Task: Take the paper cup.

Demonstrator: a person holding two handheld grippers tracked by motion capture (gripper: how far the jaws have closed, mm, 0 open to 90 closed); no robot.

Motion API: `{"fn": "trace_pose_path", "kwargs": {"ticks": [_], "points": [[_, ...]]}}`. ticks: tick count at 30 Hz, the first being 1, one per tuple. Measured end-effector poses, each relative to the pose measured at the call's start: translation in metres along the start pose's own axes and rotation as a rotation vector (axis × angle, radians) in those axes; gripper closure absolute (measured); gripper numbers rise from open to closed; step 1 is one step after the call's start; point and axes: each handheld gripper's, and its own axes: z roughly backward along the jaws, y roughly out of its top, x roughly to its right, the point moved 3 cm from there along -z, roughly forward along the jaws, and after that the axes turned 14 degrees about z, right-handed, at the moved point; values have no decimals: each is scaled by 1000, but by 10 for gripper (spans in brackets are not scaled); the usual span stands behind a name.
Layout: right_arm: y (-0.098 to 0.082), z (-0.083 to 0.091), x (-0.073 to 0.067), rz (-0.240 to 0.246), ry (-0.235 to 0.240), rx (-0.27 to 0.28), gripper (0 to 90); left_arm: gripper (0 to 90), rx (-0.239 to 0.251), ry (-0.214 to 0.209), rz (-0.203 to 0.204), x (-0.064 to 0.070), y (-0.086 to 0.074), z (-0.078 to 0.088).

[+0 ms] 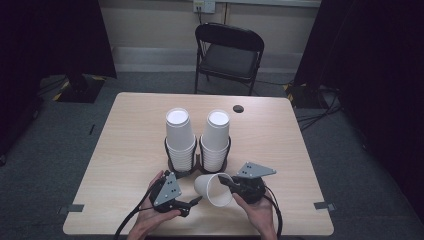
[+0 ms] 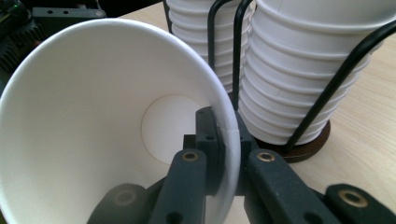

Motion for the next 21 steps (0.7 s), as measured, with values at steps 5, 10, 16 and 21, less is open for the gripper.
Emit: {"fn": "trace_pose_path", "kwargs": {"ticks": [5, 10, 16, 21], "points": [[2, -1, 0, 3, 6, -4, 875, 154, -12, -5, -25, 5, -1, -4], [4, -2, 0, 0, 23, -7, 874, 154, -45, 4, -72, 10, -2, -9], [6, -5, 1, -2, 35, -11, 874, 157, -50, 2, -101, 15, 1, -14], [10, -6, 1, -6, 44, -22, 874, 133, -46, 13, -106, 18, 3, -19]]}}
